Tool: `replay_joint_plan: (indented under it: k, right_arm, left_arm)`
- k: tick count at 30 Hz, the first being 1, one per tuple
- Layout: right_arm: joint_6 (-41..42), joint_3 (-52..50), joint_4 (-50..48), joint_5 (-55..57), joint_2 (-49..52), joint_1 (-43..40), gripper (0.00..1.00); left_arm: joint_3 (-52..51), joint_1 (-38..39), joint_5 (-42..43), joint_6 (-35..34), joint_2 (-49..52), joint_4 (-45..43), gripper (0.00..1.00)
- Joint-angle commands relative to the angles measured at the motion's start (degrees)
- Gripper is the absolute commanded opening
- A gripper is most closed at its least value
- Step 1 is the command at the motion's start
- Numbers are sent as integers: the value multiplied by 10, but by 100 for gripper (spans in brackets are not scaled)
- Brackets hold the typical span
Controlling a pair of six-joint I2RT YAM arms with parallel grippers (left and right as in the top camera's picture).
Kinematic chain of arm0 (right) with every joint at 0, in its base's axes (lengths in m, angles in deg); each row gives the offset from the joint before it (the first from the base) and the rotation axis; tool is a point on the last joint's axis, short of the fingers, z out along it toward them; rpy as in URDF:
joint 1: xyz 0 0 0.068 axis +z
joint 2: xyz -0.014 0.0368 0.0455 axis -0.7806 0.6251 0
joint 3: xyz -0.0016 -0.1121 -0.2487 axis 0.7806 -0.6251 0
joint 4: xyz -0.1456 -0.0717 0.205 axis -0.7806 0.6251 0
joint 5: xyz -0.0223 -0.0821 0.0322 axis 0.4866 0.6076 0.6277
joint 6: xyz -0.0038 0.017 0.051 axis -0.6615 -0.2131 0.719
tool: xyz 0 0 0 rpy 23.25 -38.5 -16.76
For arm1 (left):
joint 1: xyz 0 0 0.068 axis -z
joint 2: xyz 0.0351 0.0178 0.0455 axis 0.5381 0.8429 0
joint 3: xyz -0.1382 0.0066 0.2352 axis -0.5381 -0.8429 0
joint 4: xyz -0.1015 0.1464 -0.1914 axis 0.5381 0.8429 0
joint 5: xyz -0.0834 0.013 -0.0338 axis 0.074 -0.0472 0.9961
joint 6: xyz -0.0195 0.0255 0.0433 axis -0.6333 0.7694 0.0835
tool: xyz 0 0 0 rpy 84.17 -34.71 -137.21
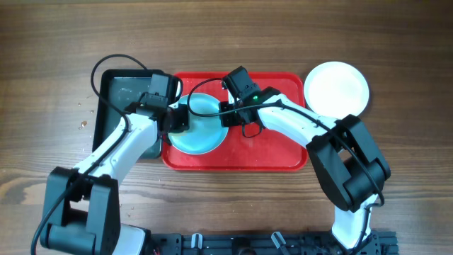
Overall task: Clean dirty plates on tray and stack at the side
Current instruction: 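Scrub the light-blue plate with the sponge while right gripper holds its rim, then return the sponge to the basin with the left gripper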
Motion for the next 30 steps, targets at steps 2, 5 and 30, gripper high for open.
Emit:
replay_joint_plan:
  k: [2,5,30]
  right_arm:
    - [-10,6,-2,-7,-13,4,4]
    - [-11,6,-2,-7,-13,4,4]
    - [-12,6,2,0,-12,4,29]
  left_arm:
    - [-10,2,1,-1,33,-14,4]
    - [-11,2,11,-1,53,-13,4]
    - [43,-43,-152,-36,-116,20,4]
